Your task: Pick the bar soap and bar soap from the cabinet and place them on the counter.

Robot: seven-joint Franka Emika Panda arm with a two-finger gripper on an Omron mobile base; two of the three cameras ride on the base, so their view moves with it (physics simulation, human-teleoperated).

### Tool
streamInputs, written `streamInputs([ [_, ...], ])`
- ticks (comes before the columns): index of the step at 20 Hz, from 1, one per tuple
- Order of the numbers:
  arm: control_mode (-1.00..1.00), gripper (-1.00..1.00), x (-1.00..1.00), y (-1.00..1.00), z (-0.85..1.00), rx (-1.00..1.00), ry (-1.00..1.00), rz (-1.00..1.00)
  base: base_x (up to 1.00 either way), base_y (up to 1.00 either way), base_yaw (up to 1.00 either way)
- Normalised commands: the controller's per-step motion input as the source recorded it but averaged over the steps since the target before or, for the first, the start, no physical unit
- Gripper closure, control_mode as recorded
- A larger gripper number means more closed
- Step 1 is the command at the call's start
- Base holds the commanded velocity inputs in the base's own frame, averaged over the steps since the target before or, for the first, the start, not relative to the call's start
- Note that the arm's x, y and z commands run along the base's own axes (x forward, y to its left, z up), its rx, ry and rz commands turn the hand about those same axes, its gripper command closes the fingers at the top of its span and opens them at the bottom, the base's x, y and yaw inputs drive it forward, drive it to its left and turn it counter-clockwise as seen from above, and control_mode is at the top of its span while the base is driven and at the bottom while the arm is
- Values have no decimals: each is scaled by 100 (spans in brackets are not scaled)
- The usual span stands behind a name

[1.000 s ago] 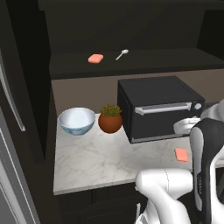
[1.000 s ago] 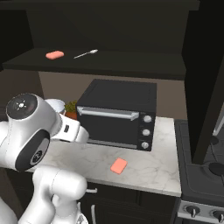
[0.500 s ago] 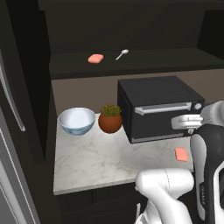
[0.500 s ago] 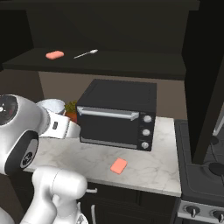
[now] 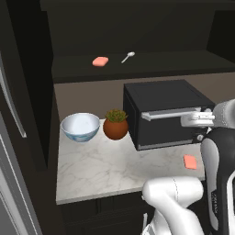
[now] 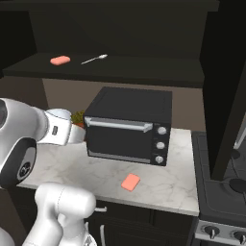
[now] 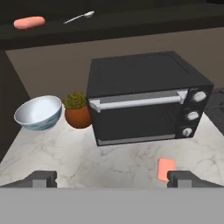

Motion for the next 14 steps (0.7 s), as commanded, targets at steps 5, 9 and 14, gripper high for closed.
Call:
streamInputs([
  [5, -100, -100, 4, 5, 47, -2, 0, 2, 0, 0, 0],
  [9, -100, -100, 3, 14, 19, 0, -4, 3, 0, 0, 0],
  [14, -100, -100, 1, 12, 0, 1, -20, 3, 0, 0, 0],
])
